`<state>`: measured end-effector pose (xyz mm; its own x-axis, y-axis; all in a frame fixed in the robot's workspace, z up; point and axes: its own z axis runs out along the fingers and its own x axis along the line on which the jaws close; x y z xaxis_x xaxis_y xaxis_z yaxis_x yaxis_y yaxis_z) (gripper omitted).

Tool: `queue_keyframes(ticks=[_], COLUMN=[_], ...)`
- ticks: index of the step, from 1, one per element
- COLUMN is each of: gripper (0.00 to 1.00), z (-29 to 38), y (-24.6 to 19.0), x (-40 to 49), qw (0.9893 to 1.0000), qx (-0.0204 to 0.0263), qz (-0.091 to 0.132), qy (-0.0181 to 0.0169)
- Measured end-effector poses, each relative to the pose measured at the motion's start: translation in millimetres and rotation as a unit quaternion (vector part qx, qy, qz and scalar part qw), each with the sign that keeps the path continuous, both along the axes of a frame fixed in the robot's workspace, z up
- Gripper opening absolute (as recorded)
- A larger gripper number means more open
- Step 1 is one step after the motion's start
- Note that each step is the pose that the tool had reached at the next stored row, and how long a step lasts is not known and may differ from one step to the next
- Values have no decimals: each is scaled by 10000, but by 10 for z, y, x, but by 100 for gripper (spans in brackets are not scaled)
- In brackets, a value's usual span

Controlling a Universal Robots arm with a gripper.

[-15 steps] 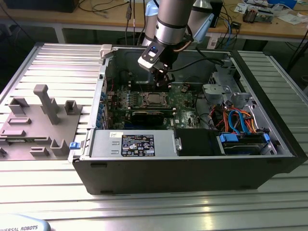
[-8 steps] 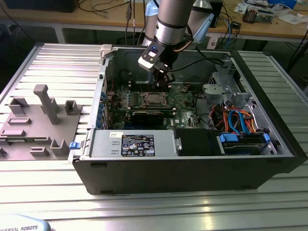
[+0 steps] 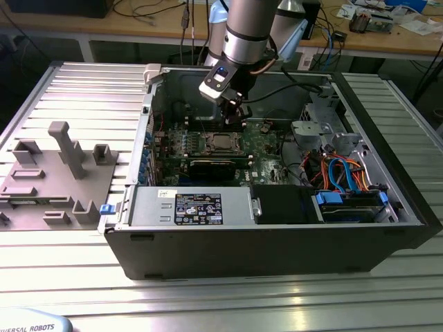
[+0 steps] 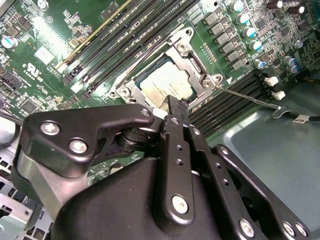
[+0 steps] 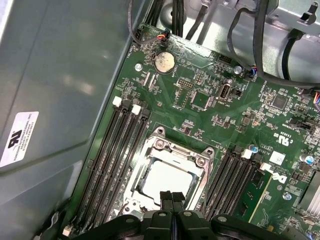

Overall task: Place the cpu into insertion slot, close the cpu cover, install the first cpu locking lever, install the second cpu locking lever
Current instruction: 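Install the first cpu locking lever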

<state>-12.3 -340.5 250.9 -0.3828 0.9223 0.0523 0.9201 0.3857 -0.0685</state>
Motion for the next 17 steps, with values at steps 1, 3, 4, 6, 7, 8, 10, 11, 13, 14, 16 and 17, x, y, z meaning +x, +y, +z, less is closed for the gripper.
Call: queue_keyframes(ticks=[1, 3, 4, 6, 7, 8, 10, 11, 13, 14, 16, 17], gripper=[11, 11, 11, 11, 11, 11, 11, 11, 11, 11, 11, 11], z=[0, 0, 0, 0, 0, 0, 0, 0, 0, 0, 0, 0], y=[0, 0, 0, 0, 0, 0, 0, 0, 0, 0, 0, 0], x=[0, 0, 0, 0, 0, 0, 0, 0, 0, 0, 0, 0], qw=[10000, 10000, 10000, 10000, 10000, 10000, 10000, 10000, 10000, 10000, 9999, 9999], qx=[0, 0, 0, 0, 0, 0, 0, 0, 0, 0, 0, 0], qz=[5, 23, 29, 42, 48, 55, 64, 76, 88, 97, 111, 115], qy=[0, 0, 0, 0, 0, 0, 0, 0, 0, 0, 0, 0])
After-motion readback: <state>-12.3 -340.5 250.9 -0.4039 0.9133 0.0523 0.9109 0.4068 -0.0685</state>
